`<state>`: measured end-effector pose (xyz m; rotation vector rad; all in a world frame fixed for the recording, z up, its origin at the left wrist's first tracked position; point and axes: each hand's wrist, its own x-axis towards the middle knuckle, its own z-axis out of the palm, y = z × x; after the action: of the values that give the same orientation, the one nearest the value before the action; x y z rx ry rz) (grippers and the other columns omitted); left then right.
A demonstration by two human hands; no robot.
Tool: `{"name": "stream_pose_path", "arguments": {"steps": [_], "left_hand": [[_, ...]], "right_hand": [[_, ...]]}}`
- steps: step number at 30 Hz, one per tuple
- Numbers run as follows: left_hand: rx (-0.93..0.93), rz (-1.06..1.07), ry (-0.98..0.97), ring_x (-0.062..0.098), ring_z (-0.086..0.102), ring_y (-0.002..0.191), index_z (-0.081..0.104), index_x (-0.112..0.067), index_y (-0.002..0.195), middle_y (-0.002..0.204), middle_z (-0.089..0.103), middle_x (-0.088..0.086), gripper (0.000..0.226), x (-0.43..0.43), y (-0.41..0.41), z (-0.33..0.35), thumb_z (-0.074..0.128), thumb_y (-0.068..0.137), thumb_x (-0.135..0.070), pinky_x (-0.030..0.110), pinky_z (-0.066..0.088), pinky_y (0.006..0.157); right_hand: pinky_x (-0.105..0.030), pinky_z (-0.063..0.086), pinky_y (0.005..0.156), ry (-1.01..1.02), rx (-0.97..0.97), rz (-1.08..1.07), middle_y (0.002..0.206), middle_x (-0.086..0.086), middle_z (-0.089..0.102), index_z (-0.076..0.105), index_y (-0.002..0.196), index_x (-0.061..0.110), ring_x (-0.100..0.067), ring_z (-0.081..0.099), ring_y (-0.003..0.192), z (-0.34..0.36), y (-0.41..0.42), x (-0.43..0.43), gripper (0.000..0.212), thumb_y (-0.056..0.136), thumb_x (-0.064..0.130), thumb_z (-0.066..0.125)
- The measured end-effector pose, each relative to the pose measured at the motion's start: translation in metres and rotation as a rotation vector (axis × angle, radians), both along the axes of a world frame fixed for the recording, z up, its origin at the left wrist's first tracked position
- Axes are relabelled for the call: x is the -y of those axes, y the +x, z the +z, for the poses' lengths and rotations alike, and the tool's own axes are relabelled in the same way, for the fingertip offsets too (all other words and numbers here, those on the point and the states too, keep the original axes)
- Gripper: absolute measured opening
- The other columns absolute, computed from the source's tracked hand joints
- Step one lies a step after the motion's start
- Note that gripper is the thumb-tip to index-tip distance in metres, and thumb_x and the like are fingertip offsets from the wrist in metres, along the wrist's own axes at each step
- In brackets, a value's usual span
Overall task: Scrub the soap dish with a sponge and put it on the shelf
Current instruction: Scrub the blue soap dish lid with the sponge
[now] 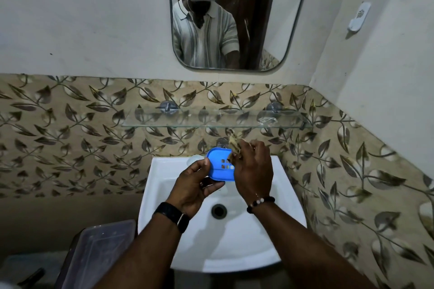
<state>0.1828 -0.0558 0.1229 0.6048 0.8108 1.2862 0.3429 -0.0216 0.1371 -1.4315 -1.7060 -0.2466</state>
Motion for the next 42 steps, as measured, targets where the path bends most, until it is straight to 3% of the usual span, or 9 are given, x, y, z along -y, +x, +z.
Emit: {"name": "stream_pose_path", "arguments": {"steps": [3,8,12,16,20,24,31,37,42], "left_hand": [[0.043,0.042,-0.009,0.034,0.072,0.099,0.074,-0.008,0.107,0.111,0.075,0.019,0.028,0.0,0.006,-0.004,0.069,0.087,-0.028,0.041,0.062,0.076],[0.05,0.097,-0.009,0.02,0.071,0.079,0.079,-0.013,0.097,0.094,0.075,0.011,0.023,-0.004,0.004,-0.006,0.056,0.101,-0.016,0.032,0.061,0.067],[0.035,0.095,0.036,0.031,0.073,0.097,0.076,-0.009,0.1,0.107,0.075,0.017,0.017,-0.003,-0.008,-0.009,0.063,0.096,-0.02,0.043,0.061,0.079],[0.014,0.079,0.062,0.032,0.074,0.1,0.079,-0.015,0.088,0.105,0.077,0.012,0.014,-0.001,-0.01,-0.01,0.069,0.091,-0.023,0.044,0.061,0.08],[-0.004,0.051,0.049,0.032,0.074,0.097,0.079,-0.013,0.097,0.107,0.076,0.018,0.022,-0.004,-0.006,-0.009,0.07,0.086,-0.029,0.042,0.061,0.079],[-0.031,0.074,0.041,0.024,0.074,0.087,0.078,-0.012,0.102,0.101,0.076,0.014,0.028,-0.004,-0.007,-0.01,0.07,0.084,-0.031,0.039,0.061,0.075],[0.043,0.23,0.039,0.025,0.072,0.086,0.072,-0.003,0.111,0.099,0.076,0.015,0.039,-0.004,-0.015,-0.01,0.07,0.083,-0.031,0.041,0.061,0.071],[0.001,0.179,0.057,0.03,0.074,0.093,0.069,0.003,0.112,0.107,0.075,0.021,0.042,-0.002,-0.017,-0.009,0.07,0.084,-0.028,0.044,0.061,0.074],[-0.067,0.138,0.086,0.032,0.075,0.089,0.077,-0.005,0.098,0.1,0.076,0.02,0.027,0.002,-0.005,-0.011,0.069,0.085,-0.028,0.043,0.062,0.072]], "right_hand": [[-0.042,0.048,0.082,0.023,0.156,0.042,0.116,-0.011,0.058,0.064,0.116,0.02,-0.033,0.053,0.103,-0.006,-0.003,0.01,0.032,0.087,0.023,0.049],[-0.047,0.046,0.088,-0.087,0.256,0.372,0.119,-0.013,0.058,0.062,0.127,0.017,-0.034,0.052,0.106,-0.009,-0.016,0.027,0.046,0.084,0.022,0.048],[-0.043,0.045,0.078,-0.068,0.419,0.266,0.113,-0.011,0.056,0.053,0.136,0.027,-0.033,0.051,0.097,0.004,0.009,0.013,0.054,0.082,0.02,0.052],[-0.045,0.046,0.08,-0.21,0.277,0.062,0.102,-0.012,0.054,0.068,0.114,0.02,-0.037,0.052,0.097,0.015,0.021,0.003,0.04,0.075,0.017,0.057],[-0.043,0.047,0.08,-0.244,0.157,0.23,0.103,-0.011,0.053,0.065,0.124,0.027,-0.033,0.049,0.097,0.017,-0.002,0.021,0.053,0.074,0.012,0.054],[-0.041,0.044,0.078,-0.273,0.235,0.367,0.11,-0.007,0.053,0.062,0.128,0.031,-0.03,0.048,0.102,0.019,-0.019,0.039,0.053,0.079,0.014,0.048],[-0.039,0.04,0.073,-0.194,0.429,0.351,0.11,-0.007,0.058,0.064,0.124,0.039,-0.029,0.052,0.1,0.017,0.009,0.034,0.05,0.078,0.023,0.062],[-0.04,0.037,0.073,-0.215,0.404,0.063,0.104,-0.006,0.054,0.064,0.118,0.038,-0.033,0.051,0.094,0.021,0.026,0.011,0.047,0.074,0.021,0.054],[-0.042,0.043,0.074,-0.283,0.229,0.151,0.104,-0.007,0.052,0.066,0.12,0.036,-0.031,0.049,0.096,0.02,0.003,0.02,0.052,0.073,0.019,0.052]]}}
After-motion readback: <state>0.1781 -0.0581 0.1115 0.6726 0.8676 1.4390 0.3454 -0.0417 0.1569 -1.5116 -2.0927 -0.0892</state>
